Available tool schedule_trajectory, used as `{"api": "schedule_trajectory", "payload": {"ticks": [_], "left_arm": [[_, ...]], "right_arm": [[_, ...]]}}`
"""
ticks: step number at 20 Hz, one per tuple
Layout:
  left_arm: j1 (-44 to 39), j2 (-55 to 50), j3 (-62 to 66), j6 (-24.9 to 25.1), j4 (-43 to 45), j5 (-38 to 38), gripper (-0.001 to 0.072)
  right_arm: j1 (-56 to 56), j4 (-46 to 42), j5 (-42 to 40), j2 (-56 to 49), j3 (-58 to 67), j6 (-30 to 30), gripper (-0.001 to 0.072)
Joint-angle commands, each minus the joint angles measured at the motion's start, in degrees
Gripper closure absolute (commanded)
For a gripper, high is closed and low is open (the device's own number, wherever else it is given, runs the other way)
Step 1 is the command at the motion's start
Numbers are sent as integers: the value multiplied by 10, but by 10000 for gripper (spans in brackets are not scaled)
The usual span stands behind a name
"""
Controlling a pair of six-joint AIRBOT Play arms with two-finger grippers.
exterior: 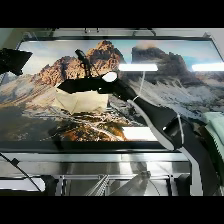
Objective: Fold the shirts.
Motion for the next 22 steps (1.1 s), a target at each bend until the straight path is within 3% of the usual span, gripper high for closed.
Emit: {"api": "schedule_trajectory", "payload": {"ticks": [1, 7, 8, 9, 10, 13, 16, 20, 21, 22], "left_arm": [[0, 1, -21, 16, -37, -33, 687], [-31, 1, -21, 39, -37, -73, 687], [-38, 1, -21, 38, -38, -73, 687], [-47, 1, -21, 38, -38, -73, 687], [-55, 1, -21, 38, -37, -73, 686], [-72, 1, -21, 38, -37, -73, 685], [-76, 1, -21, 38, -37, -73, 686], [-74, 1, -21, 38, -37, -73, 686], [-74, 1, -21, 38, -37, -73, 686], [-74, 1, -21, 38, -37, -73, 686]], "right_arm": [[-77, -139, 137, 50, -27, 130, 694], [-152, -537, 222, 141, -136, 502, 694], [-151, -551, 219, 137, -148, 531, 638], [-151, -542, 209, 126, -155, 545, 334], [-150, -522, 199, 109, -155, 561, 120], [-149, -406, 168, 59, -155, 561, 115], [-146, -243, 140, 16, -155, 476, 116], [-122, -162, 92, -15, -155, 423, 119], [-116, -162, 80, -19, -155, 423, 172], [-110, -156, 67, -22, -155, 409, 371]]}}
